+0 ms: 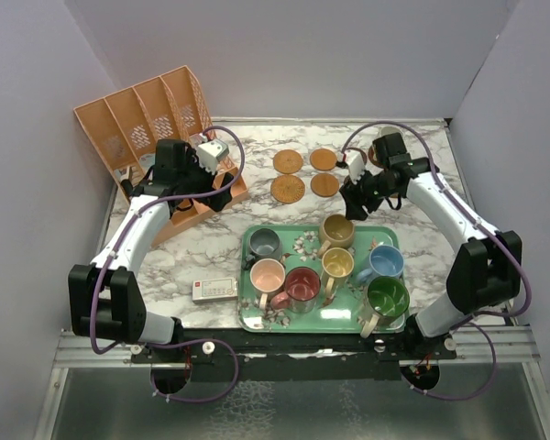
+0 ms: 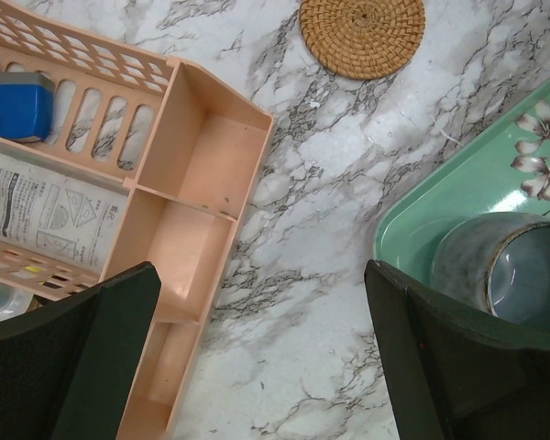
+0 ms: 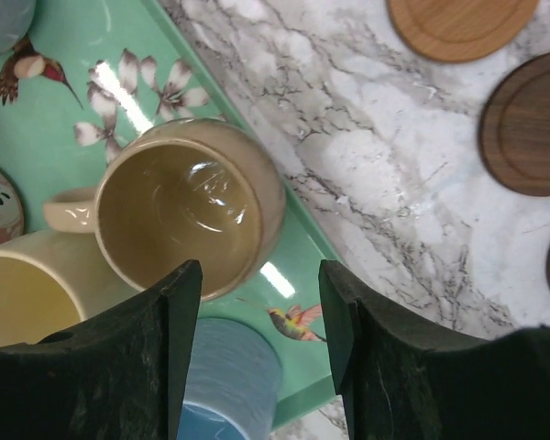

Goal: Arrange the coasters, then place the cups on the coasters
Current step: Pick up the cup from the tray.

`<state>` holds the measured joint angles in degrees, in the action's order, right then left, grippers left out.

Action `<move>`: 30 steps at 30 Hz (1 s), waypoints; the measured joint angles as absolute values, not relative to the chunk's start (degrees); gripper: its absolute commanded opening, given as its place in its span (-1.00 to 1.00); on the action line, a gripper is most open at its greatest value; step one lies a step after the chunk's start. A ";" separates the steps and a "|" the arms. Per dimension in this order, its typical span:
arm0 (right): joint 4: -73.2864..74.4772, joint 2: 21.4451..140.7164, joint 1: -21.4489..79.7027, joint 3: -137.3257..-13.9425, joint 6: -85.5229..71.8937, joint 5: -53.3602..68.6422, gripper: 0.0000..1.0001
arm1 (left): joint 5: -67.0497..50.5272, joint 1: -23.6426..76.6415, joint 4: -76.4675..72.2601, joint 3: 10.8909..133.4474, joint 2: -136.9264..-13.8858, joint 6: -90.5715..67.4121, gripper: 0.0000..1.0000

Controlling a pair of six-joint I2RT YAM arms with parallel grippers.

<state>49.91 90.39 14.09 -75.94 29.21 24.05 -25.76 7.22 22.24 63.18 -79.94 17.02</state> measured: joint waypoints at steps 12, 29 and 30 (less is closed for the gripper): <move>47.31 93.01 18.79 -71.24 27.20 21.37 -0.14 | -25.80 7.20 21.87 62.87 -79.94 17.02 0.97; 42.19 95.15 20.64 -69.91 25.65 15.79 -0.59 | -25.98 7.20 21.87 62.87 -79.94 17.02 0.97; 42.06 95.18 20.67 -69.89 25.65 15.68 -0.63 | -25.98 7.20 21.87 62.87 -79.94 17.04 0.97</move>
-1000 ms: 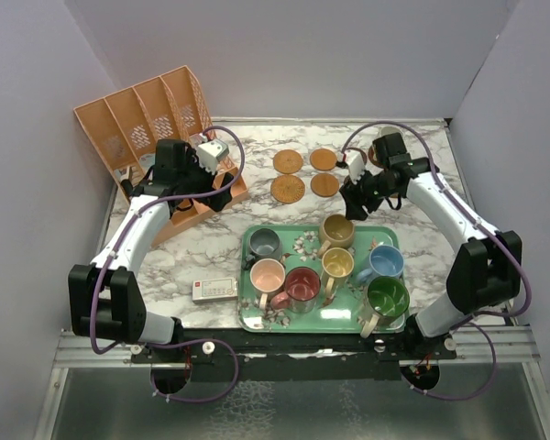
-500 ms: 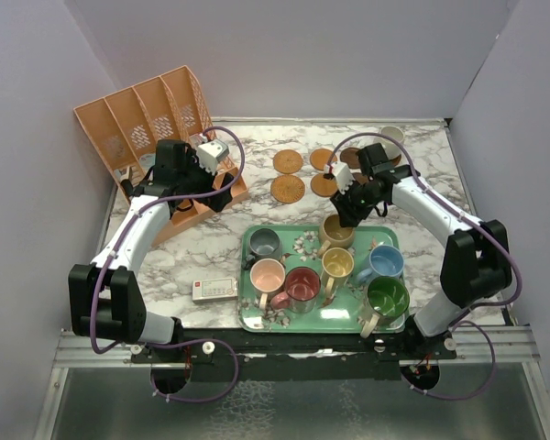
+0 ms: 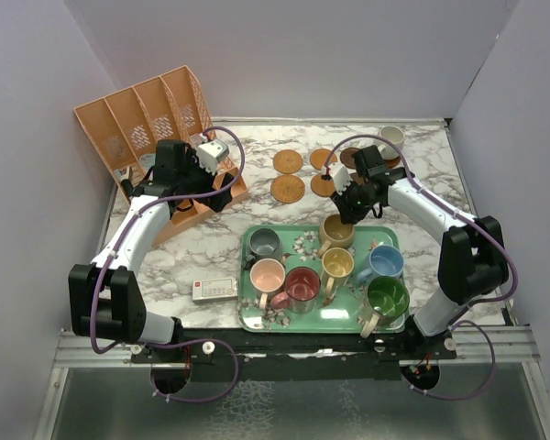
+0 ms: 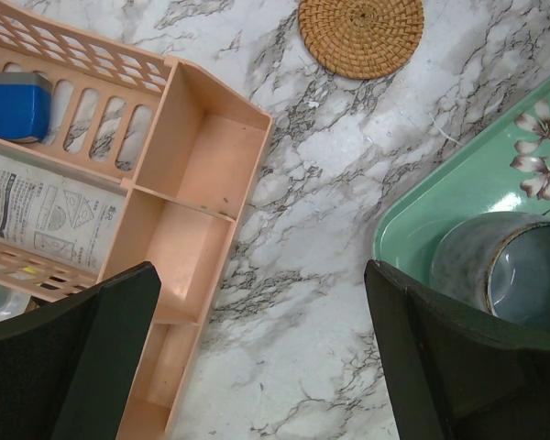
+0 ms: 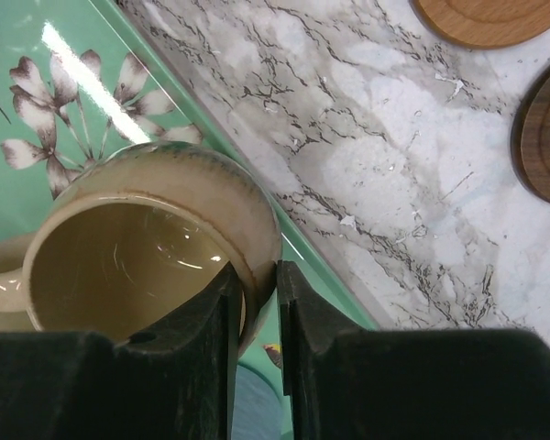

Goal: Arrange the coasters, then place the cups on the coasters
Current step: Pick up the cup from the tray.

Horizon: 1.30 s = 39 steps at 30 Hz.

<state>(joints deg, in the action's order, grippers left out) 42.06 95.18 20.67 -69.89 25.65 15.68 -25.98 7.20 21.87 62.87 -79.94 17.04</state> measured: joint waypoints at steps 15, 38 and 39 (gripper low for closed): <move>41.69 96.01 20.69 -70.02 23.11 12.10 -0.98 | -25.98 7.20 21.80 62.63 -79.94 17.04 0.97; 44.69 96.01 15.94 -82.21 23.22 5.48 -0.98 | -25.98 7.20 21.47 62.30 -79.94 17.02 0.98; 44.82 96.01 15.22 -82.59 23.59 5.10 -0.98 | -25.98 7.20 21.47 62.30 -79.94 17.02 0.98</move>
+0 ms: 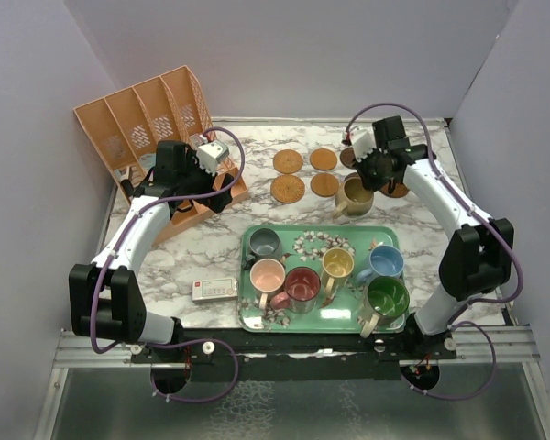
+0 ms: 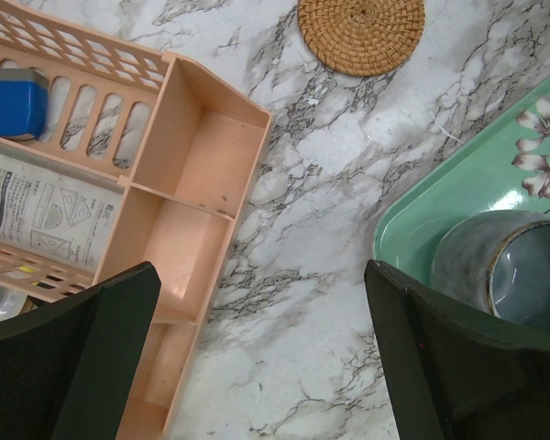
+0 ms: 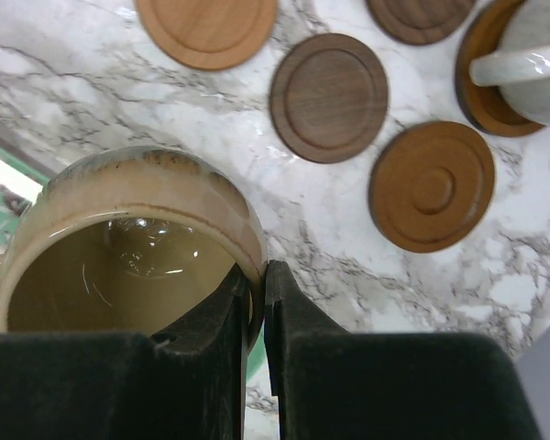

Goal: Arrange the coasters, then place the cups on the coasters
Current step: Pick up the cup from the tray, then place the cup on the coaster.

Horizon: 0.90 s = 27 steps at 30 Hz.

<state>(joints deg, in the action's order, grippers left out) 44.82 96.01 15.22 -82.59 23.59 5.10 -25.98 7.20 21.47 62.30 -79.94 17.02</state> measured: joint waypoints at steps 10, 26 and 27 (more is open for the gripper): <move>45.39 99.66 5.15 -88.44 28.38 3.66 -0.98 | -25.93 7.20 21.47 62.30 -79.94 16.23 0.98; 44.36 116.84 -3.14 -104.07 35.40 0.73 -0.98 | -25.93 7.20 21.47 62.30 -79.94 16.19 0.98; 44.38 117.75 -3.29 -105.19 35.81 0.73 -0.98 | -25.93 7.20 21.47 62.30 -79.94 16.16 0.98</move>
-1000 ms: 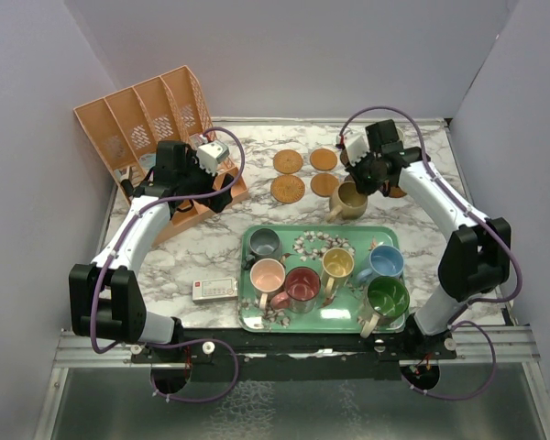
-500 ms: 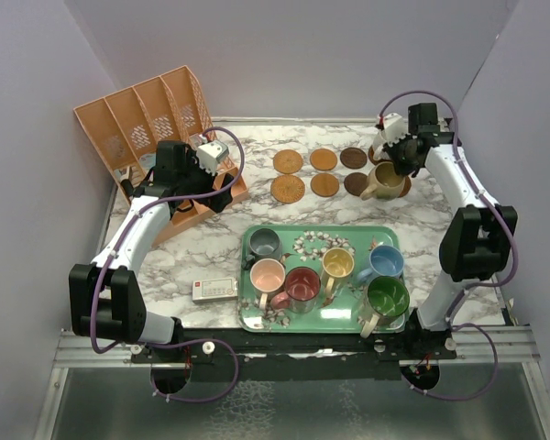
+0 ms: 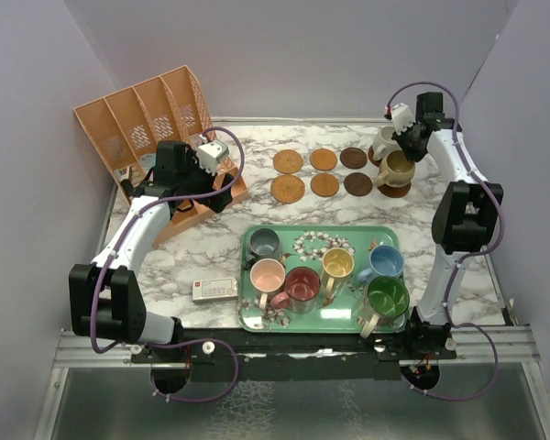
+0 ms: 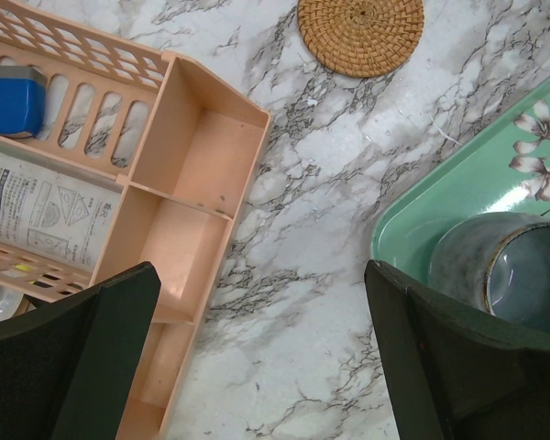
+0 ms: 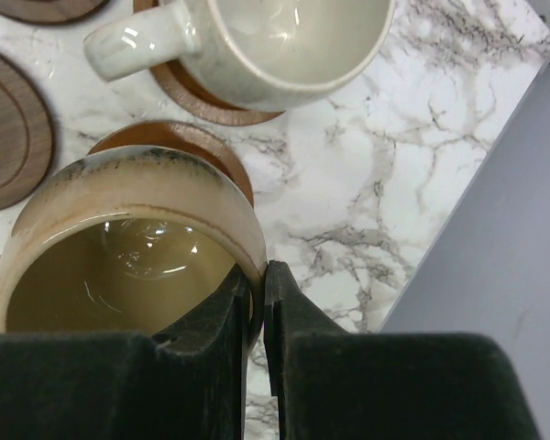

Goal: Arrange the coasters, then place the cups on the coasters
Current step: Place the cup on the coaster.

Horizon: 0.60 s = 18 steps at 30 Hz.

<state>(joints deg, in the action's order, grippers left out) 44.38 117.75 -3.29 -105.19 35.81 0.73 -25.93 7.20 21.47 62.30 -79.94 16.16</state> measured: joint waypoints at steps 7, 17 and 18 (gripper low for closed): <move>45.43 122.87 -3.75 -111.92 39.51 1.34 -0.98 | -25.93 7.20 21.47 62.30 -79.96 16.19 0.98; 48.80 125.27 -4.99 -115.35 45.84 5.43 -0.98 | -25.96 7.20 21.47 62.30 -80.95 16.21 0.98; 49.19 125.38 -5.02 -115.37 46.48 5.82 -0.98 | -25.96 7.20 21.47 62.30 -81.01 16.21 0.98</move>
<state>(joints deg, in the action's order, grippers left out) 49.19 125.38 -5.02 -115.37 46.48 5.82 -25.96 7.20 21.47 62.30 -81.01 16.21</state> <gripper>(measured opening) 0.094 0.989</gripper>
